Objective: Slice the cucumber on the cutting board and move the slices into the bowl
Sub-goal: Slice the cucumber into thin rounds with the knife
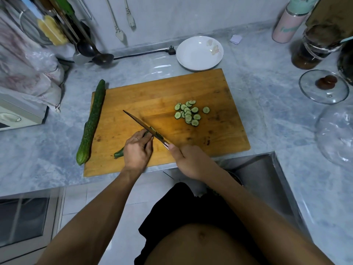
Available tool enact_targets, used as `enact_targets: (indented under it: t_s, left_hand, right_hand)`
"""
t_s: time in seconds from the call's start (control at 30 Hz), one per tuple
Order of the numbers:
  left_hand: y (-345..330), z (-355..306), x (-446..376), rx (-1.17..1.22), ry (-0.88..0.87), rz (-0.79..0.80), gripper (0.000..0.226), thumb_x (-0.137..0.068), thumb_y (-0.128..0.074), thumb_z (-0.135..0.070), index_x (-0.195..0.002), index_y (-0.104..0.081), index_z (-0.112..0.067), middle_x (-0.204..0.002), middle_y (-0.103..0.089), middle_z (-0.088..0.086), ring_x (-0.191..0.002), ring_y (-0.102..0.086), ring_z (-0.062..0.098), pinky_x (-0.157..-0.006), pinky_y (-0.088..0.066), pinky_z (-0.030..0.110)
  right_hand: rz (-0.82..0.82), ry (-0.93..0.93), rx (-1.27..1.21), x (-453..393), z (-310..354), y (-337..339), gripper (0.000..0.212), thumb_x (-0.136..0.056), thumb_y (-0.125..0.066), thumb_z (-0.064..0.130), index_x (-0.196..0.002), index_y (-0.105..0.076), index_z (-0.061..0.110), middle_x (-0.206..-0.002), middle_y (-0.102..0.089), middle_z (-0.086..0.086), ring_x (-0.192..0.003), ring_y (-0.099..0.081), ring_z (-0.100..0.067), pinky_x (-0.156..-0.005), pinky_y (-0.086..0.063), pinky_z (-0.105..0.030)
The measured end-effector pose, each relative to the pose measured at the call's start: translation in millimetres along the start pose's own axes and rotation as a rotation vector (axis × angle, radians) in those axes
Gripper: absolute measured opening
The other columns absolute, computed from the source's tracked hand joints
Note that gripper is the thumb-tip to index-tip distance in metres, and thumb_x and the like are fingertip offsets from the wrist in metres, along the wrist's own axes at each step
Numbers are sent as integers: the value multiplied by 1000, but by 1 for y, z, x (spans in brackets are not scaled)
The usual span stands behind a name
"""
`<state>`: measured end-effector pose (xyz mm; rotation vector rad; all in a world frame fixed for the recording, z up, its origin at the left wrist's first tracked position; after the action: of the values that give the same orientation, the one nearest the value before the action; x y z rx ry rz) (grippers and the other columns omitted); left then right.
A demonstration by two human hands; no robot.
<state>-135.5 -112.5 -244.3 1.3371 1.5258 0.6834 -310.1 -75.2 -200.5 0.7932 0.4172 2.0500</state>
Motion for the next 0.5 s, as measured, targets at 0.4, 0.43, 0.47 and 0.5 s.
enact_targets:
  t_s: [0.4,0.43,0.47,0.5]
  left_hand:
    - [8,-5,-1,20,92,-11,35,-90,-48,-23,-97,-76,-3,-106,-73,13,-94,-67,31,-81,-54,33]
    - [8,-5,-2,20,99,-4,35,-89,-48,-23,-95,-76,-2,-104,-73,14,-92,-68,31,-80,-53,33]
    - [9,-6,-3,19,99,-3,34,-88,-48,-21,-94,-76,-1,-103,-73,14,-91,-68,32,-80,-53,33]
    - [9,-5,-3,16,93,-7,33,-88,-49,-20,-94,-75,-1,-103,-73,14,-91,-68,31,-80,-53,33]
  right_hand:
    - [24,-25,-31,-4,0,-4,65,-104,-20,53,-61,-50,15,-62,-54,-4,-61,-53,-17,-55,-35,-31]
    - [25,-24,-31,-5,1,-4,65,-104,-20,52,-60,-50,15,-62,-53,-4,-61,-52,-16,-54,-35,-30]
    - [31,-26,-33,-6,2,-5,64,-104,-20,52,-60,-49,15,-62,-53,-4,-60,-52,-16,-54,-34,-30]
    - [39,-30,-33,-7,2,-6,64,-105,-20,52,-60,-48,15,-62,-52,-4,-60,-51,-16,-55,-34,-31]
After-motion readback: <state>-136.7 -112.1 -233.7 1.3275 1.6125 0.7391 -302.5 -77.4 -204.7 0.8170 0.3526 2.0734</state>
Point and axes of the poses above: each hand's wrist, its own x-axis away from the middle knuckle, its own y-axis out of the back of the hand, z = x × y, the point moved 9 cm from there along -x, towards the middle knuckle
